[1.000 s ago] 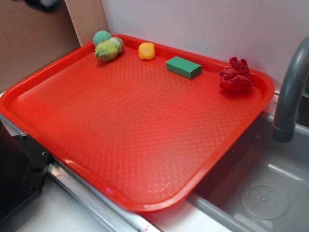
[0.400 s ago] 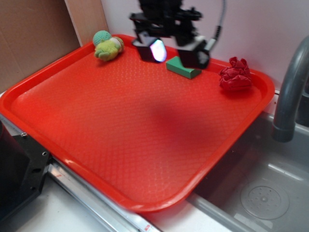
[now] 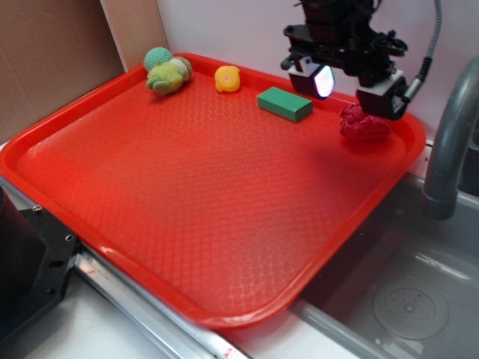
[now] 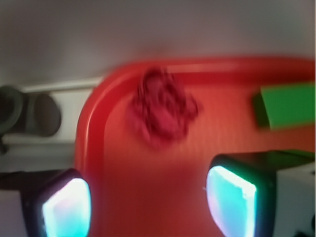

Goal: Grab the red paper.

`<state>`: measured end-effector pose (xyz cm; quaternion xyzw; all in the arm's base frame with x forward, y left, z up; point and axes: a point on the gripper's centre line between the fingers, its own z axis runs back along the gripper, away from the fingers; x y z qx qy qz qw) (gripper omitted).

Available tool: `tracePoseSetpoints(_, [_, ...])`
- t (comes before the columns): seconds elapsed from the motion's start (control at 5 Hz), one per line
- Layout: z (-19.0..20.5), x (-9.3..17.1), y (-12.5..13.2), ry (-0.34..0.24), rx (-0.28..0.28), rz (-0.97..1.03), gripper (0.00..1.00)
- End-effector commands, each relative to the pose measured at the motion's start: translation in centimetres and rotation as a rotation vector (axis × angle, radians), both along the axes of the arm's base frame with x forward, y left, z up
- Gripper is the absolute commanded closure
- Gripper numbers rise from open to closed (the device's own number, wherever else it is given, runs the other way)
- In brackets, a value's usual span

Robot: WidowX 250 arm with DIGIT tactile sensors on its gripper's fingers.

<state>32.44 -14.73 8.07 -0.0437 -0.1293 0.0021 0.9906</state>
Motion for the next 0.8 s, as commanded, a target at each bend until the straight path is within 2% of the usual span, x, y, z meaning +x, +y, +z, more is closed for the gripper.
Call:
tracePoseSetpoints(0.0, [0.4,2.6,1.4,-0.13,0.058,-0.006,0.0])
tracePoseSetpoints(0.2, [-1.2,3.8,1.6,-0.109,0.053,-0.019,0.0])
tracePoseSetpoints(0.4, [-2.6,4.5,1.5,-0.091,0.076,-0.031,0.0])
tracePoseSetpoints(0.6, [-4.8,5.0,0.6,-0.062,0.05,-0.091,0.0])
